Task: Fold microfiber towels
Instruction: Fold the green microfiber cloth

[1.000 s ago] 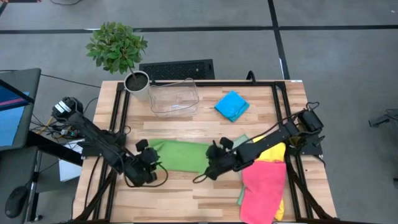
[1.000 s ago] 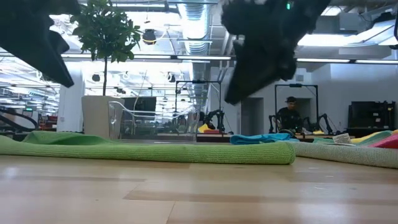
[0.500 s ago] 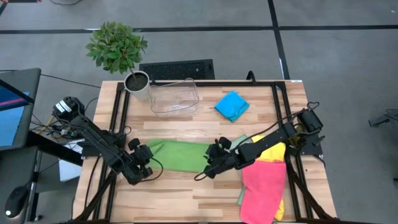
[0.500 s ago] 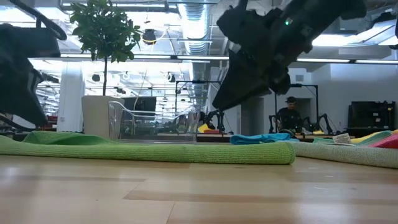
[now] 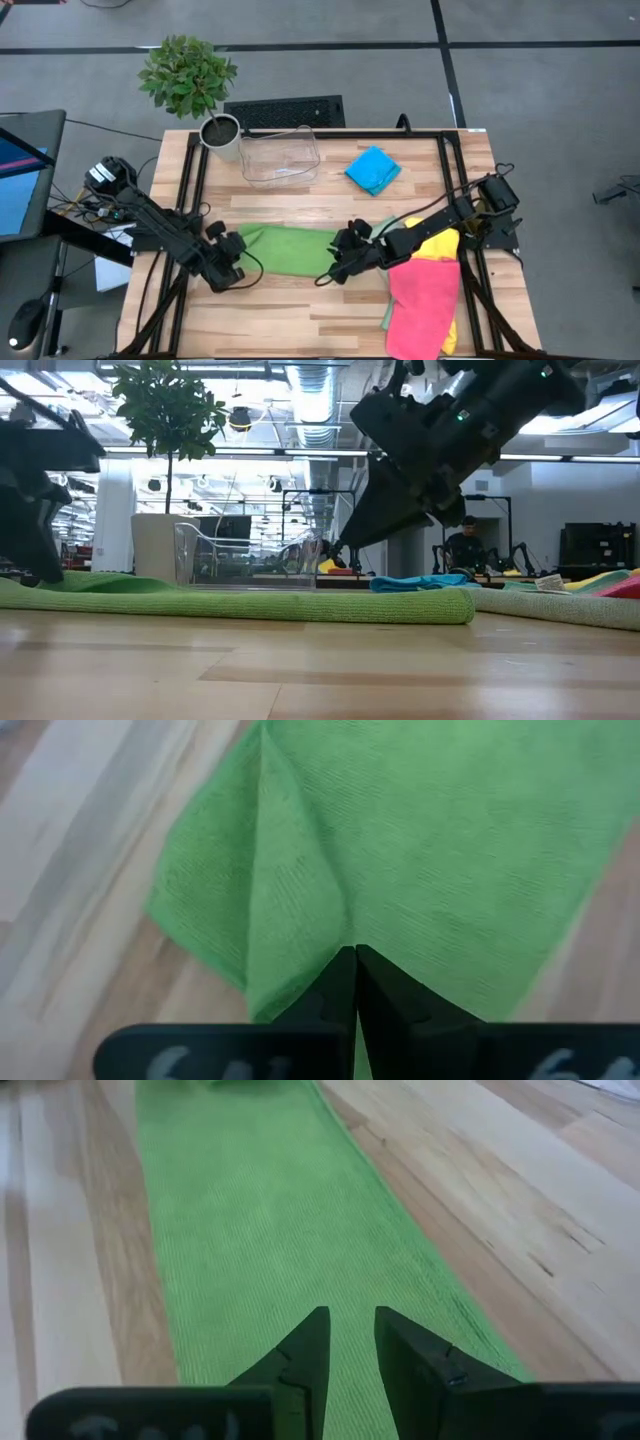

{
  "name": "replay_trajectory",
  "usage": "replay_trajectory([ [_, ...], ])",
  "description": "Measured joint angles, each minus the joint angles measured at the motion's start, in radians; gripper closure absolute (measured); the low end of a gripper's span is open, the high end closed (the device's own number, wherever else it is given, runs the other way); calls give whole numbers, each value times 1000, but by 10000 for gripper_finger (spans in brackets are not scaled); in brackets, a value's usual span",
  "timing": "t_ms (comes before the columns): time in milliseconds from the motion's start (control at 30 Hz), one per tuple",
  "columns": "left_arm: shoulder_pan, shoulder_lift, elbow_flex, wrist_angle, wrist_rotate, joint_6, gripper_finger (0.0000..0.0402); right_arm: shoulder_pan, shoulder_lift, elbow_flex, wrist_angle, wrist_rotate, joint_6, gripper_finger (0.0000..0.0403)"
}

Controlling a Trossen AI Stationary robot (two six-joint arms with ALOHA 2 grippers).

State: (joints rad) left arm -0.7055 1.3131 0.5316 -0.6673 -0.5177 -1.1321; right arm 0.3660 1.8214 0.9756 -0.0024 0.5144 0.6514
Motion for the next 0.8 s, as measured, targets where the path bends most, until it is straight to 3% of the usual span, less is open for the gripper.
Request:
replay_trajectory([
  [433,100,9,0,-27,-70,40,401,-2,117,0,91,-68,2,296],
  [800,154,8,37,-235,-123,-57,401,-2,143,2,89,-99,4,296],
])
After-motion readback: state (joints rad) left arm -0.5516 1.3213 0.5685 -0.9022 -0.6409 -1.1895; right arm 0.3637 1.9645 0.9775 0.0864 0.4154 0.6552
